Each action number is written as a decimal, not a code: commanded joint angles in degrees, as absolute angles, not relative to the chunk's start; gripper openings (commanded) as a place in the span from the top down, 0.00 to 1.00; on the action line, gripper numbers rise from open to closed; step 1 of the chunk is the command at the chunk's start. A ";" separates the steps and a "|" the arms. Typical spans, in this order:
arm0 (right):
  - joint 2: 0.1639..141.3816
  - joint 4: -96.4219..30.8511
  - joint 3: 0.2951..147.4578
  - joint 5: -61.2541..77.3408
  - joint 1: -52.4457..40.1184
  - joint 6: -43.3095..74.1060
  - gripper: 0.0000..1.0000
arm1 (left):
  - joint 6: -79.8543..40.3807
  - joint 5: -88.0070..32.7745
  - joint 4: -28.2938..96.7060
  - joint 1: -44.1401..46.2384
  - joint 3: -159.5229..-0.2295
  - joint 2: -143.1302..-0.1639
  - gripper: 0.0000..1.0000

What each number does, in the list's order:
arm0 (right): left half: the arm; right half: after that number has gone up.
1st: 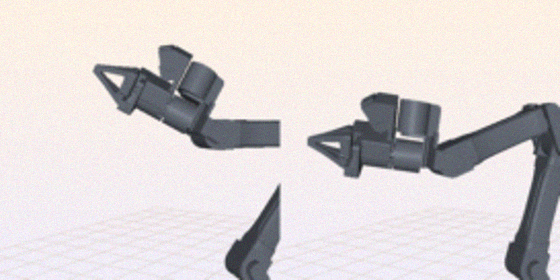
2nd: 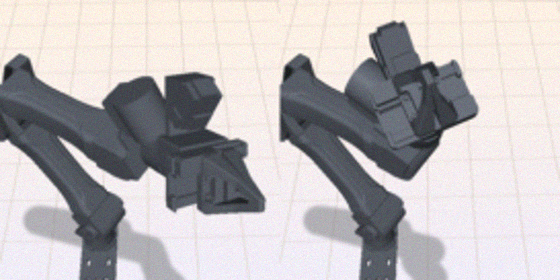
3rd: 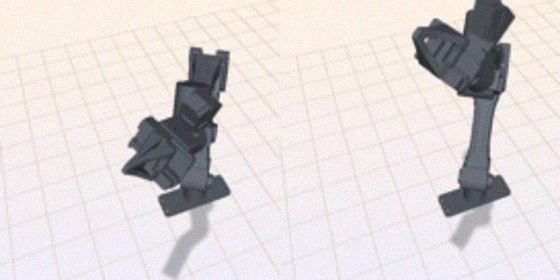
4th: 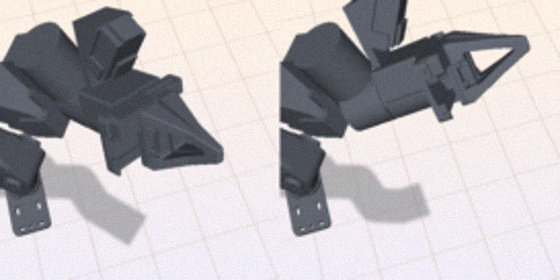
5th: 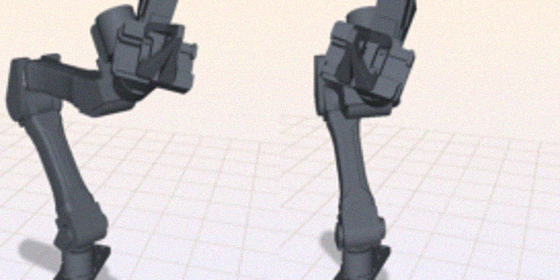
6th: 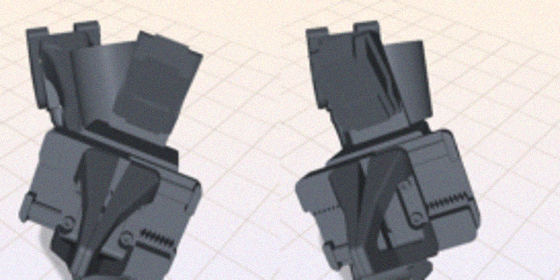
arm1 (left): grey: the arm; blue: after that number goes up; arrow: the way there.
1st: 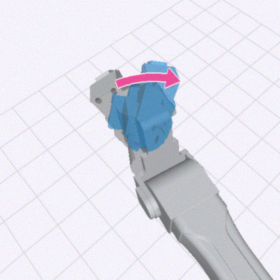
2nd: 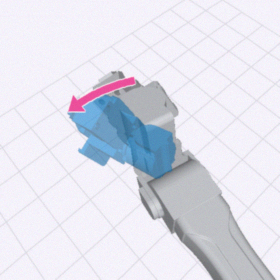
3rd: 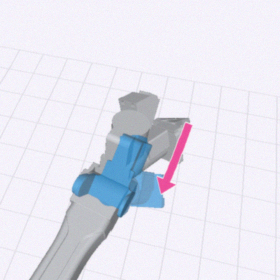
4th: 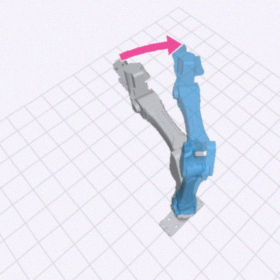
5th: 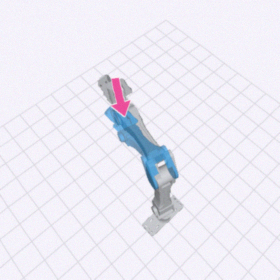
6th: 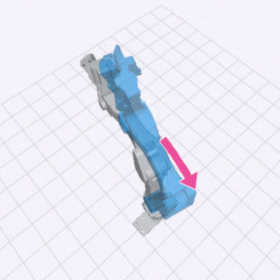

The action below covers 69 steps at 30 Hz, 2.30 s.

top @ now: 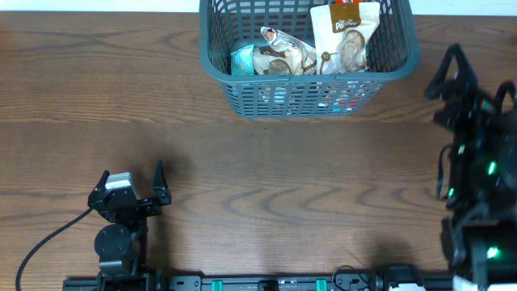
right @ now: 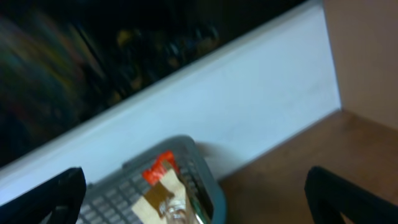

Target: Pack container

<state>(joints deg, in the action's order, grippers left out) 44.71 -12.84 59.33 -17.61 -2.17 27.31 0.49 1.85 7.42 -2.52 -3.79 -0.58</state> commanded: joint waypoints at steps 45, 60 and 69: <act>7.33 10.94 4.49 -8.32 -2.66 8.49 0.01 | 1.48 1.91 7.99 -2.68 -2.09 -0.23 0.01; 3.90 7.35 0.32 -6.33 -2.68 6.52 0.01 | 1.48 1.91 7.99 -2.68 -2.09 -0.23 0.01; 1.87 -0.47 0.32 -3.14 -2.66 0.89 0.01 | 1.48 1.93 7.99 -2.68 -2.09 -0.23 0.02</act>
<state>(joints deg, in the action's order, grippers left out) 2.85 0.73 0.54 -5.26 -2.17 4.64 0.49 1.87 7.44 -2.55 -3.79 -0.58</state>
